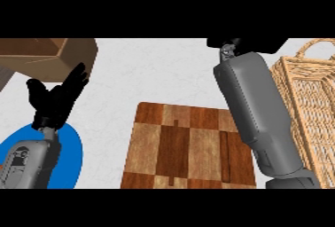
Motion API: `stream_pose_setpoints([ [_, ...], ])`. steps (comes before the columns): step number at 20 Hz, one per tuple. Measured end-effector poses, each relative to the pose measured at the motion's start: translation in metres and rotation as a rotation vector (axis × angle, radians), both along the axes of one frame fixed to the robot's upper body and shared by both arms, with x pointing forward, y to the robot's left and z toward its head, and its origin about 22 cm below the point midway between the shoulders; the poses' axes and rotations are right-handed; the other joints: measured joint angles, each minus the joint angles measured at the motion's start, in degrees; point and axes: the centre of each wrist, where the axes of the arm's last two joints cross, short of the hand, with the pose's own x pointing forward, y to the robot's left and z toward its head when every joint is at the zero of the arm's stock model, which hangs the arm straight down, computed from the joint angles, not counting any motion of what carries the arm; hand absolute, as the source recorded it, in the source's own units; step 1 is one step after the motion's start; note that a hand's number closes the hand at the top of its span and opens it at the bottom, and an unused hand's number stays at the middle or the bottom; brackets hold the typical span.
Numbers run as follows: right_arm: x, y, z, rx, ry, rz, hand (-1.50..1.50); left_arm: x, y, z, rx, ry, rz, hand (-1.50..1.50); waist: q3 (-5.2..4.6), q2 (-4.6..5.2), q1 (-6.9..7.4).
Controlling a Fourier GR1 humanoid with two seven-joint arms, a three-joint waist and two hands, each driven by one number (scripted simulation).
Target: Pick the eggplant from the cutting board and place it in the basket
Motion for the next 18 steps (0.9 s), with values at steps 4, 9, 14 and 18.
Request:
stream_pose_setpoints([
  [4,0.011,0.004,0.020,-0.051,-0.028,-0.080,1.50,0.002,0.000,0.001,0.001,0.004,0.002,0.00,0.01,-0.15,-0.44],
  [9,0.024,-0.003,0.051,-0.098,-0.068,-0.181,1.50,0.001,0.004,-0.002,-0.001,0.005,0.014,0.00,0.02,-0.15,-0.78],
  [14,0.032,-0.017,0.078,-0.136,-0.097,-0.274,1.50,-0.001,0.010,-0.002,0.004,0.004,0.024,0.00,0.07,-0.21,-1.22],
  [18,0.038,-0.033,0.091,-0.166,-0.091,-0.354,1.50,-0.001,0.011,-0.002,0.001,0.007,0.029,0.00,0.09,-0.25,-1.79],
])
